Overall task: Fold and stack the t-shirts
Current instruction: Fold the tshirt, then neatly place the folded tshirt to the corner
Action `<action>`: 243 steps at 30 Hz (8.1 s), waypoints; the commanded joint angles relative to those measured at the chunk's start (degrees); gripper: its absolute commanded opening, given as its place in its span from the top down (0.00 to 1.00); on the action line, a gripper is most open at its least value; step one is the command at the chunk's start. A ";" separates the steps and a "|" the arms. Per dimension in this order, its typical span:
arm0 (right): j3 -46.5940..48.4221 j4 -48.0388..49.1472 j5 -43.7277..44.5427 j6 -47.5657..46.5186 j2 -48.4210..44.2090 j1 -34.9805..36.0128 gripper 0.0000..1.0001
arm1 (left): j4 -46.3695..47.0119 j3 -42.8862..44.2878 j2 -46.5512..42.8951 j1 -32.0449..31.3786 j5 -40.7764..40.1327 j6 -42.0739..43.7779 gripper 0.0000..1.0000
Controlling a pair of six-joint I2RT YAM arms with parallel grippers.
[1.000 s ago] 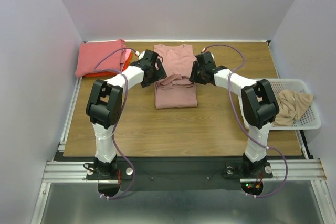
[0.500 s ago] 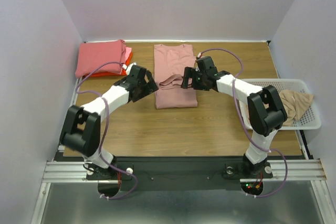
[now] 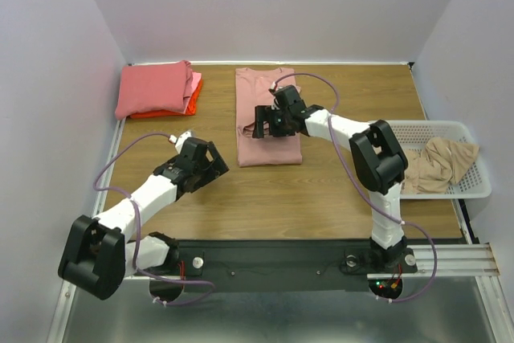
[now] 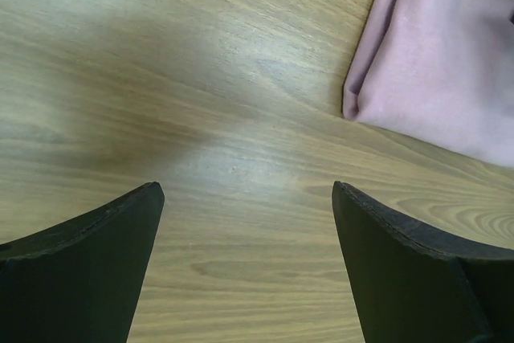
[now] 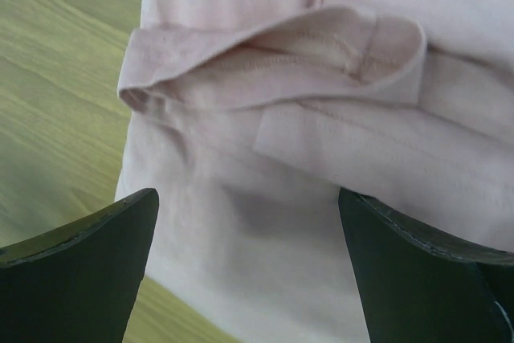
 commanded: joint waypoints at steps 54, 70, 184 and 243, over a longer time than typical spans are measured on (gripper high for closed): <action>-27.11 8.87 2.49 16.83 -16.69 -7.66 0.26 | 15.77 16.49 28.86 -0.52 12.85 5.65 0.38; -32.12 11.17 -3.40 15.25 -19.57 -7.84 1.00 | 16.56 12.03 28.96 -1.48 15.59 4.08 1.00; 18.94 7.39 -16.06 10.59 17.33 -20.58 0.00 | 4.78 70.99 64.81 6.34 19.89 13.73 0.02; -50.76 2.20 3.01 5.67 -64.85 -14.78 0.00 | -6.58 63.00 58.49 -4.03 -25.53 25.92 1.00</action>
